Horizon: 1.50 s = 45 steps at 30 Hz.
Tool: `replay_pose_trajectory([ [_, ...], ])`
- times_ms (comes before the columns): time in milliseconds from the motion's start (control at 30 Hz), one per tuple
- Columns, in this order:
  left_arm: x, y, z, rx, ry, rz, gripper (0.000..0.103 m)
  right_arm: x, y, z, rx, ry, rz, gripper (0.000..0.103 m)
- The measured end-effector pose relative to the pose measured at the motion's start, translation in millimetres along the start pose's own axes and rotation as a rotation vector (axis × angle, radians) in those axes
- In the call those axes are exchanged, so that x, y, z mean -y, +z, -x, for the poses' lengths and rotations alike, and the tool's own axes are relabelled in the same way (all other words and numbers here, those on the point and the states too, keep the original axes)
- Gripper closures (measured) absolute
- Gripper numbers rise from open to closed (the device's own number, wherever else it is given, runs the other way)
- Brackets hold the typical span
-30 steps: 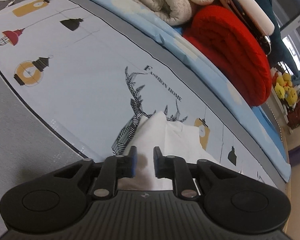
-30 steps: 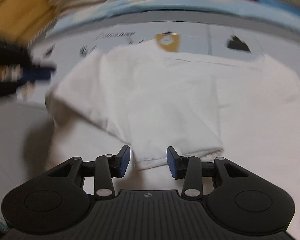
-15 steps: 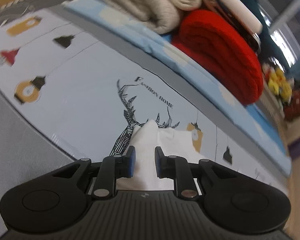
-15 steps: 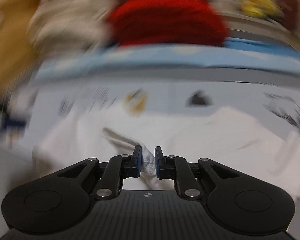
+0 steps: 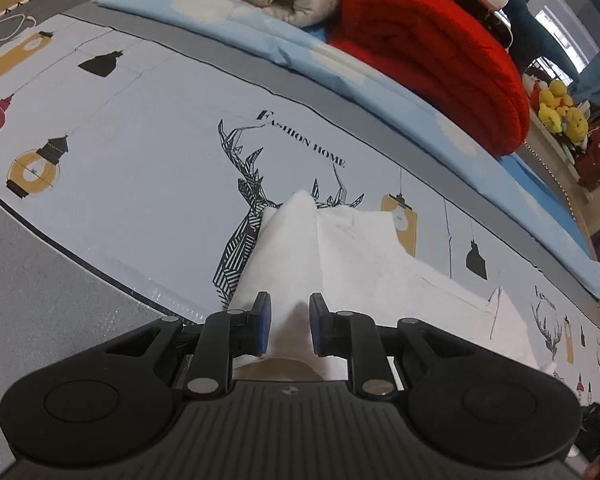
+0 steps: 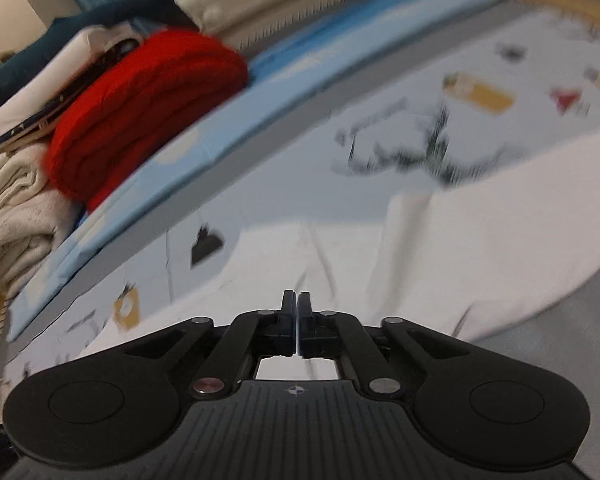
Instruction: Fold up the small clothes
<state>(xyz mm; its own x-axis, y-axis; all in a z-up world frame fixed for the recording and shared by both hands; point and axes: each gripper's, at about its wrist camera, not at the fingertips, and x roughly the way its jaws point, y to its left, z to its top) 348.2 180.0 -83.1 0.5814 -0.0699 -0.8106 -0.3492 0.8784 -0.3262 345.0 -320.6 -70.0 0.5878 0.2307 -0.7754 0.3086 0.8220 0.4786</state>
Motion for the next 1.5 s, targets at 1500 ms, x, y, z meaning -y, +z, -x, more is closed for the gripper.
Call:
replay_pose_trajectory([
  [1500,14,-25,-30,-0.143,-0.012,-0.136,0.082,42,13,17,0.119,-0.229,-0.153,0.075],
])
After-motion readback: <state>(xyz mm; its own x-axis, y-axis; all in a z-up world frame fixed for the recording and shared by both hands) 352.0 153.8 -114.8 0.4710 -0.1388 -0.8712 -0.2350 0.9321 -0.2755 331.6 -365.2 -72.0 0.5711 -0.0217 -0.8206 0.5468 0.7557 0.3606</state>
